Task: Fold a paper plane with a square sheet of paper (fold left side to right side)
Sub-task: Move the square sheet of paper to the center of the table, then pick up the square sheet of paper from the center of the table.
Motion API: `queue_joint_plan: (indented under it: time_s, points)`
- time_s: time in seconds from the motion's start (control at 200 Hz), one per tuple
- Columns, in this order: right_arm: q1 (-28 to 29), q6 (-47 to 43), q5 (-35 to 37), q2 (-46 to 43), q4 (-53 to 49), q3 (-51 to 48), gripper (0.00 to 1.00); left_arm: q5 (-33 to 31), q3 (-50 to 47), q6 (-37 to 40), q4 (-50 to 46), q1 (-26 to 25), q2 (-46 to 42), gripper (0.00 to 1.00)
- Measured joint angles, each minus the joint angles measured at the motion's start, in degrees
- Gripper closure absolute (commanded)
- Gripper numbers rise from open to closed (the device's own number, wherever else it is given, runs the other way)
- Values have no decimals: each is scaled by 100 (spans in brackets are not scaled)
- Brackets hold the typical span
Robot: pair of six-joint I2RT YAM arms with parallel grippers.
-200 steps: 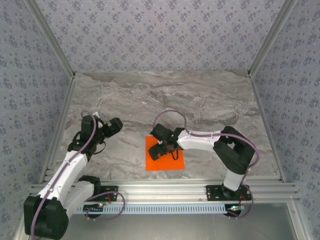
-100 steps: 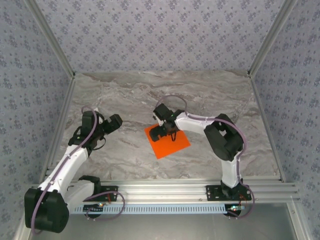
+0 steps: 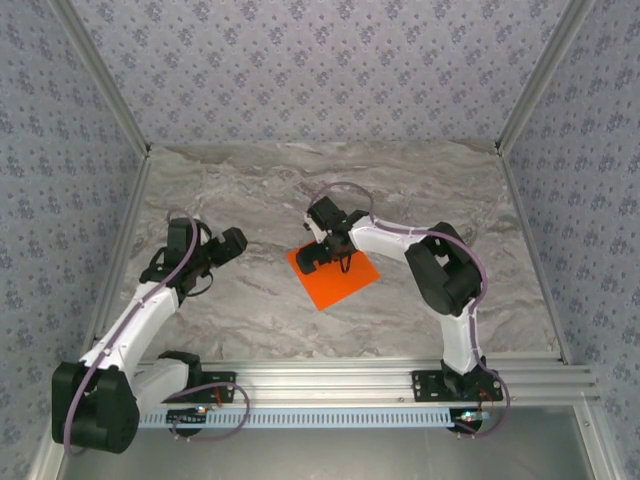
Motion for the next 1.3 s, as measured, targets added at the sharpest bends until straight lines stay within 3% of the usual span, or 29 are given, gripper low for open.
queue_joint_plan:
  time_s: [0.325,0.49,0.735,0.934,1.299]
  points:
    - [-149,2,24,-1600,37,-549,0,949,195,-116,271,-48,581,2]
    - [-581,31,44,-2159,184,-1266,0,1263,376,-173,396,-516,1086,4]
    - [-1353,186,17,-2358,264,-2282,0,1530,737,-323,717,-1493,2004,5]
    - [-1668,313,22,-2522,334,-2483,0,1727,745,-619,1198,-2159,2697,5]
    - [-1665,782,153,-2363,507,-2487,0,1823,1373,-855,1738,-2586,3707,5]
